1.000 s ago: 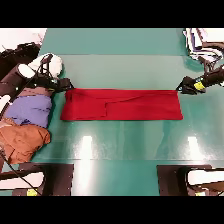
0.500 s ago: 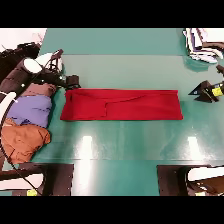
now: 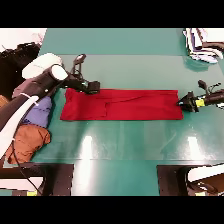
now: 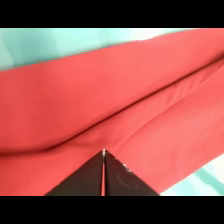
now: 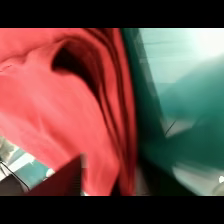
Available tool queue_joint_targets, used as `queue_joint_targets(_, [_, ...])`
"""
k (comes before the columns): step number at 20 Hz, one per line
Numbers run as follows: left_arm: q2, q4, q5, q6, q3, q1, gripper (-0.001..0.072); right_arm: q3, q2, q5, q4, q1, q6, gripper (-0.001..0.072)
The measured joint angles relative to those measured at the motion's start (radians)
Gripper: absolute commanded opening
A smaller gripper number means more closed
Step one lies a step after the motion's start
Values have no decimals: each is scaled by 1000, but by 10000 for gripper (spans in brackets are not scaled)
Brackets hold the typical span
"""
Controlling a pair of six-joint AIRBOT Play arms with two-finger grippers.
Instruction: Fold the shirts.
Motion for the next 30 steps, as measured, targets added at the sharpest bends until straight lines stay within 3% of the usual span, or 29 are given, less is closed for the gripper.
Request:
queue_joint_targets(1, [-21,-7,9,-2,11,-18,24,0,-1,-11,-2,19,-13,12])
queue_joint_targets(5, [-129,-29,21,-7,93,-86,24,80,22,40,20,73,-39,12])
queue_joint_targets(15, [-357,-50,-12,-11,318,-197,24,430,227,104,74,291,101,11])
queue_joint_targets(25, [-377,-47,-3,-10,340,-204,23,575,245,35,182,524,130,12])
queue_joint_targets(30, [-246,26,-63,-9,343,-71,24,581,225,-48,188,682,120,13])
